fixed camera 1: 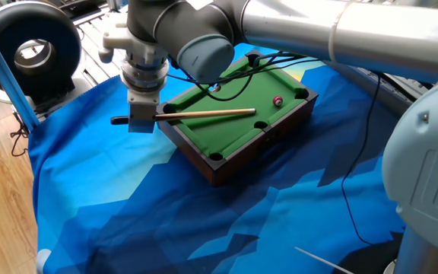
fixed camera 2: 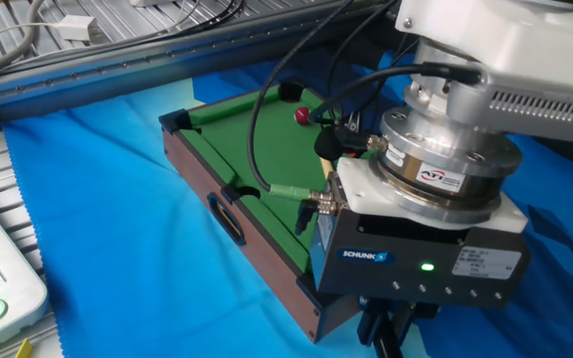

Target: Hit the pool ball

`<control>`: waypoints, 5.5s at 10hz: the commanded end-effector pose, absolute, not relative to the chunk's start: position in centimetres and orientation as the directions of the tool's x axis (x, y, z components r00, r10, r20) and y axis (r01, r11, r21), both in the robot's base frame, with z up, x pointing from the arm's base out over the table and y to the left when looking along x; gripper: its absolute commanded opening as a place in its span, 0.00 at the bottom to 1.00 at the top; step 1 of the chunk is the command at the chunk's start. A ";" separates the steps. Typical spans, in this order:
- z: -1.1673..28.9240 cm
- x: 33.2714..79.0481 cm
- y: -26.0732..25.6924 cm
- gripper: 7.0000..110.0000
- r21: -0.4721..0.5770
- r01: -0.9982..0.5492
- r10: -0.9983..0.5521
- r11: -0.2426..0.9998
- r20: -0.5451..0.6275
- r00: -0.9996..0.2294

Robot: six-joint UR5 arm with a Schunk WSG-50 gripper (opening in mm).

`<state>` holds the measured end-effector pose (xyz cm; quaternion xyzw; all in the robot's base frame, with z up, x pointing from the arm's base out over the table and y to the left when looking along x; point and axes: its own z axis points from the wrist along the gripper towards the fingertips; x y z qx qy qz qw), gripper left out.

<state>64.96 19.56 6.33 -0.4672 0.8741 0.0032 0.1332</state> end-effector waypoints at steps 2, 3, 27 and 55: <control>6.4 65.0 19.3 0.00 -0.119 -0.814 -0.813 0.568 -0.234 -0.533; 6.4 65.0 19.2 0.00 -0.121 -0.814 -0.814 0.568 -0.231 -0.533; 6.4 65.3 18.8 0.00 -0.135 -0.803 -0.807 0.581 -0.224 -0.547; 6.5 64.1 19.6 0.00 -0.118 -0.787 -0.786 0.606 -0.244 -0.568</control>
